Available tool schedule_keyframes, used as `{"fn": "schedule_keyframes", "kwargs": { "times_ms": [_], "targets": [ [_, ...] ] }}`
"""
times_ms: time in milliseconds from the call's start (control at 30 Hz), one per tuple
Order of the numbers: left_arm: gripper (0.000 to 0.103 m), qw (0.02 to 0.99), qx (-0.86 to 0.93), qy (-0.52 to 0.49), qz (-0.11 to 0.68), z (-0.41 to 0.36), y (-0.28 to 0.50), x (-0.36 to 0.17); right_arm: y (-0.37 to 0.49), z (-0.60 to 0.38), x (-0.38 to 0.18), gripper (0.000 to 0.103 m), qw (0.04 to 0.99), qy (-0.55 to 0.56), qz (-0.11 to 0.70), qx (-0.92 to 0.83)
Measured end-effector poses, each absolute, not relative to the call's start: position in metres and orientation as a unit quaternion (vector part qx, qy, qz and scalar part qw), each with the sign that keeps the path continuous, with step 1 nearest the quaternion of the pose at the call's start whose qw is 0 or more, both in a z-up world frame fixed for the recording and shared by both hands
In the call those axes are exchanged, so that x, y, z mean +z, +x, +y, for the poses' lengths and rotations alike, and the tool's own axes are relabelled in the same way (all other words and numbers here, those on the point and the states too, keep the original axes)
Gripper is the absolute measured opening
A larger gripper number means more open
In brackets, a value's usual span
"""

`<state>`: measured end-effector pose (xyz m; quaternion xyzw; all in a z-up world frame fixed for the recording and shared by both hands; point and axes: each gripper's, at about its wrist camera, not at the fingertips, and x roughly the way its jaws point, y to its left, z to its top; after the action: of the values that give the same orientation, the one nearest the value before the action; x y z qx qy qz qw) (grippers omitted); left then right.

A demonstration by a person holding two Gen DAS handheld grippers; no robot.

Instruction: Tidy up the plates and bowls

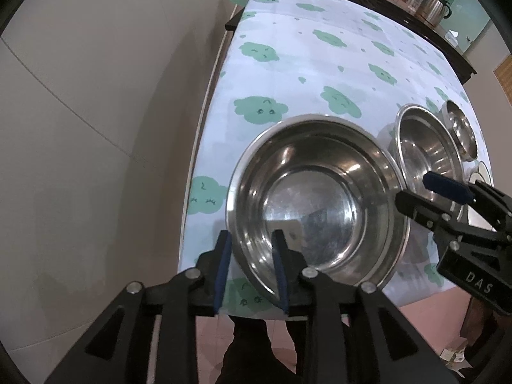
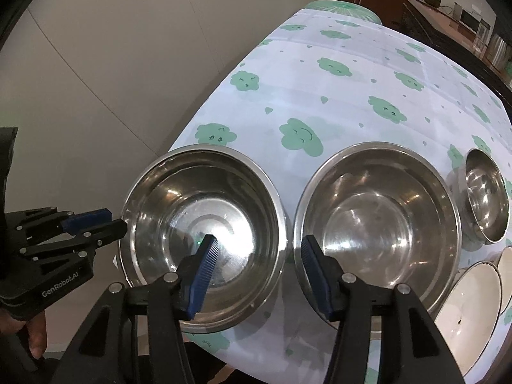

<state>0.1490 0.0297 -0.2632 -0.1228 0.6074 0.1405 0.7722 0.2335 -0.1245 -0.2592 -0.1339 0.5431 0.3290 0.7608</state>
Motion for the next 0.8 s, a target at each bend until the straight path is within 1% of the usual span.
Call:
{"fn": "schedule_keyframes", "kwargs": {
  "times_ms": [133, 200, 233, 800],
  "targets": [
    [0.035, 0.775, 0.139, -0.119, 0.605, 0.024, 0.154, -0.26, 0.235, -0.132, -0.254, 0.057, 0.767, -0.128, 0.539, 0.325],
    [0.043, 0.777, 0.137, -0.115, 0.604, 0.021, 0.157, -0.258, 0.236, -0.137, -0.25, 0.057, 0.771, -0.125, 0.535, 0.322],
    [0.045, 0.778, 0.136, -0.114, 0.603, 0.019, 0.158, -0.257, 0.238, -0.14, -0.249, 0.057, 0.773, -0.122, 0.534, 0.319],
    [0.045, 0.79, 0.099, -0.089, 0.599, -0.015, 0.192, -0.248, 0.255, -0.187, -0.246, 0.057, 0.792, -0.098, 0.536, 0.277]
  ]
}}
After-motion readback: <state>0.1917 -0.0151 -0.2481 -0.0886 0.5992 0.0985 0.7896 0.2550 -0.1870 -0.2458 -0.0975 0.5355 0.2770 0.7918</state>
